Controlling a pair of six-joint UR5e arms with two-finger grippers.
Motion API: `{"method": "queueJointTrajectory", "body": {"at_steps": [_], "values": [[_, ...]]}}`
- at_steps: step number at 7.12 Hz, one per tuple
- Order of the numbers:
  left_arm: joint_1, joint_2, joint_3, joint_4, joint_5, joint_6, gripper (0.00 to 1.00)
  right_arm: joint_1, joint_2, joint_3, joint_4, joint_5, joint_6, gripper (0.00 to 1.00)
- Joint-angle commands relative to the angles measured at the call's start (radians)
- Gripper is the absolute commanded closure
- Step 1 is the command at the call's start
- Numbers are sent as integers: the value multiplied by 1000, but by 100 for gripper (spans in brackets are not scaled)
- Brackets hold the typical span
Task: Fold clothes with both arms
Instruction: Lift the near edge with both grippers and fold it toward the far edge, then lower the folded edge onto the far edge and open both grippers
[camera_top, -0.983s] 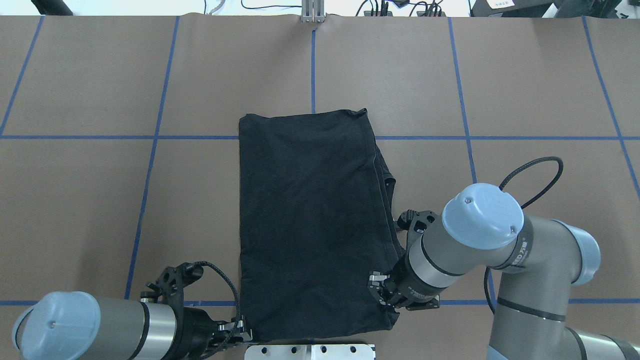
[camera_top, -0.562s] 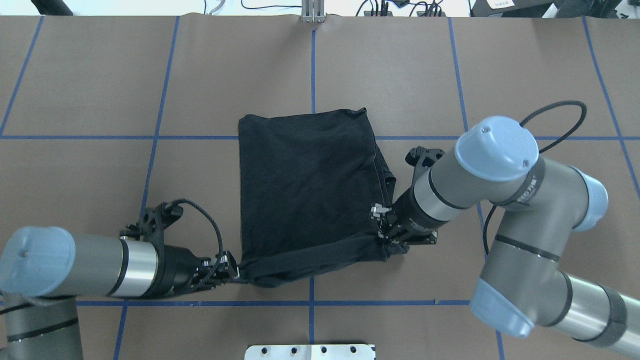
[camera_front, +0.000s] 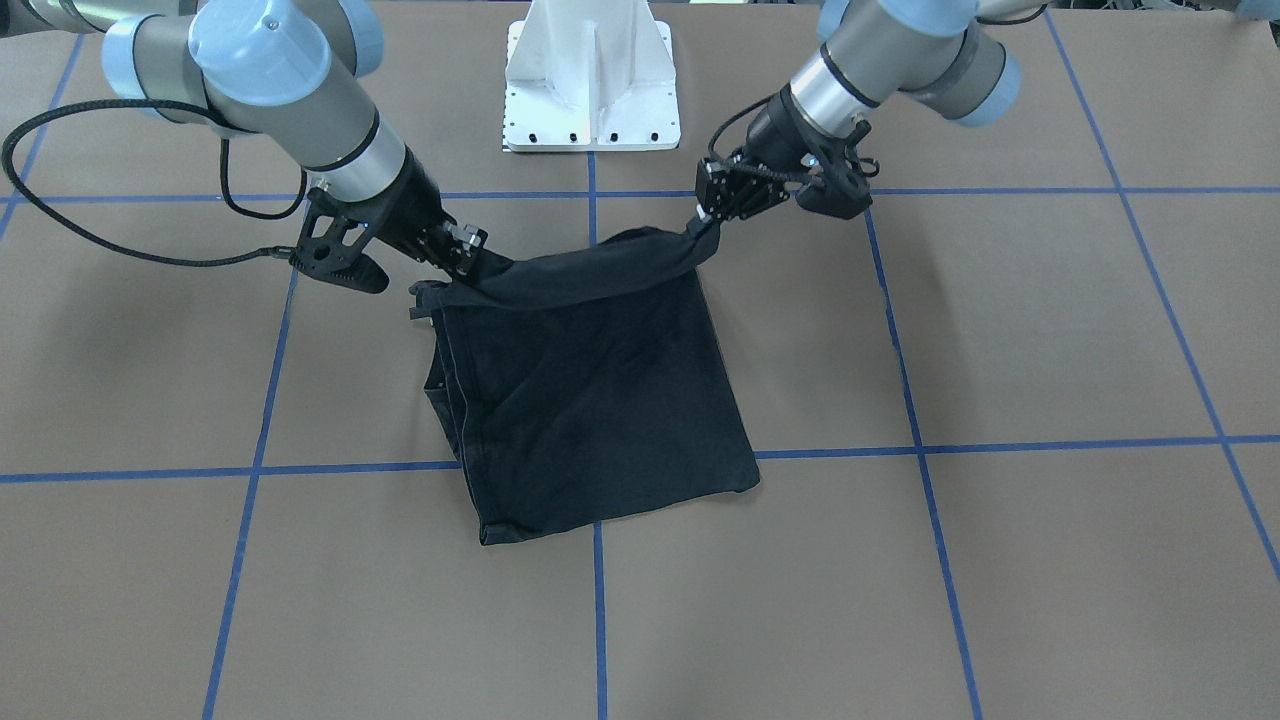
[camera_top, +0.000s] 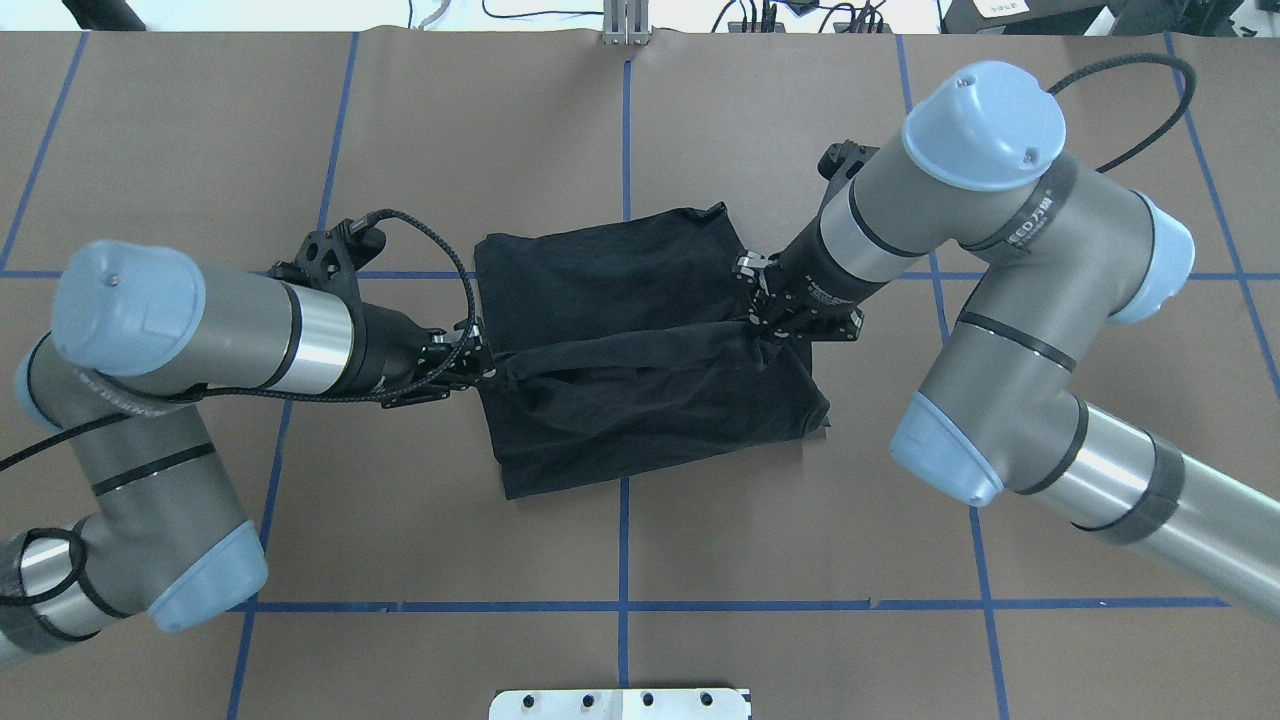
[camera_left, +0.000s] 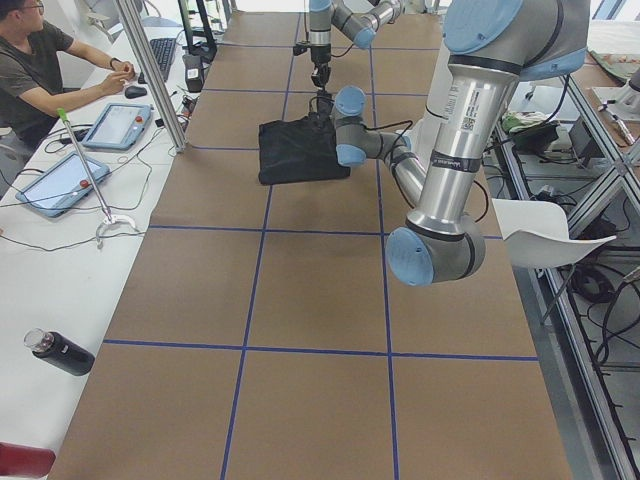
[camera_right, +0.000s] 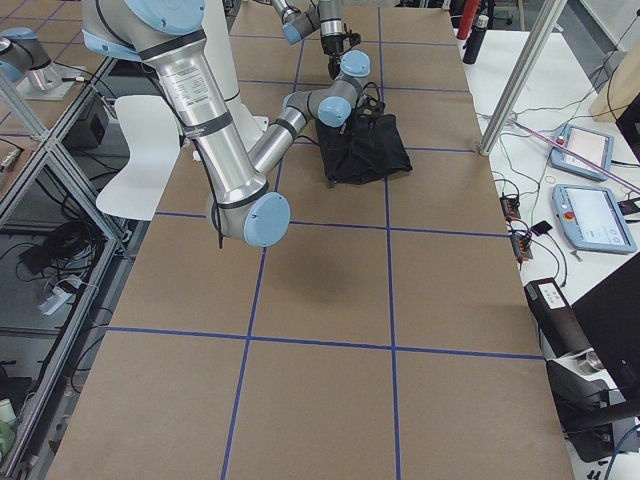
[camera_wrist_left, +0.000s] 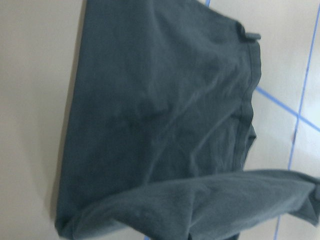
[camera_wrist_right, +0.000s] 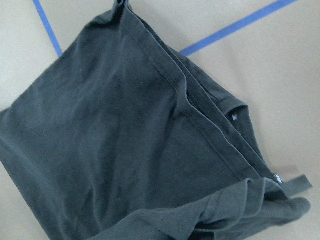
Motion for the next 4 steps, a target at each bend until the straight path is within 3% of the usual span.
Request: {"method": "queueJointTrajectory", "body": {"at_steps": [1,2,4], "values": [[-78,-39,96,11,-2,54,100,24,74,-181,178,-37,3,100],[-94,-50,127,4,0,62,100,26,88,-256,260,-66,4,100],[-92,-95,199,-3,1,62,100,32,175,-379,277,-127,-2,100]]}}
